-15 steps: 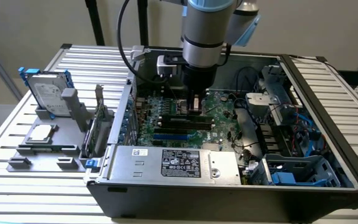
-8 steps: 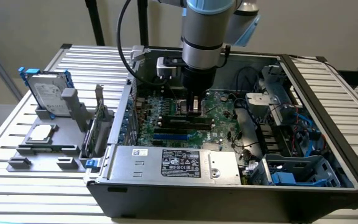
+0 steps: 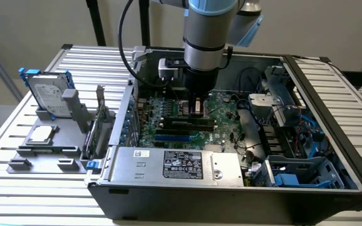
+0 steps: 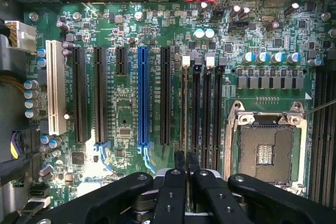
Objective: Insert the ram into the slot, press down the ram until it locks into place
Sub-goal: 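Insert the ram into the slot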
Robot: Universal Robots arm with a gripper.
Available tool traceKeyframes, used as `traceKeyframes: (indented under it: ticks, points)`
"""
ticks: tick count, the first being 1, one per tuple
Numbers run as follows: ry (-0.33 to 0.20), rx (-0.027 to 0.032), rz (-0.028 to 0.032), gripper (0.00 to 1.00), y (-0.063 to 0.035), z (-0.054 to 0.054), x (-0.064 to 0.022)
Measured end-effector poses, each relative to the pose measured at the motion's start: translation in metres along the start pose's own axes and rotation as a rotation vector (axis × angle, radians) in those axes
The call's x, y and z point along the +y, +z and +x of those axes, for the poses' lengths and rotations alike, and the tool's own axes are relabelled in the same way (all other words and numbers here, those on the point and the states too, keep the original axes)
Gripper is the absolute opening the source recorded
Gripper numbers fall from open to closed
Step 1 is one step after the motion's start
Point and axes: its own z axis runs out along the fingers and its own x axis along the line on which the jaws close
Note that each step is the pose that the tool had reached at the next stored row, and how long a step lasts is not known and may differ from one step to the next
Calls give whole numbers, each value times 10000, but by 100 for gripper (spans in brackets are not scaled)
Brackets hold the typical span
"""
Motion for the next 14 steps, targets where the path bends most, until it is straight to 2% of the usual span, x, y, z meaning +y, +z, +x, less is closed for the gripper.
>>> traceKeyframes:
  ticks: [5,14]
  points:
    - [2,43,1,13,11,-4,5]
    - [5,44,2,13,32,-12,5]
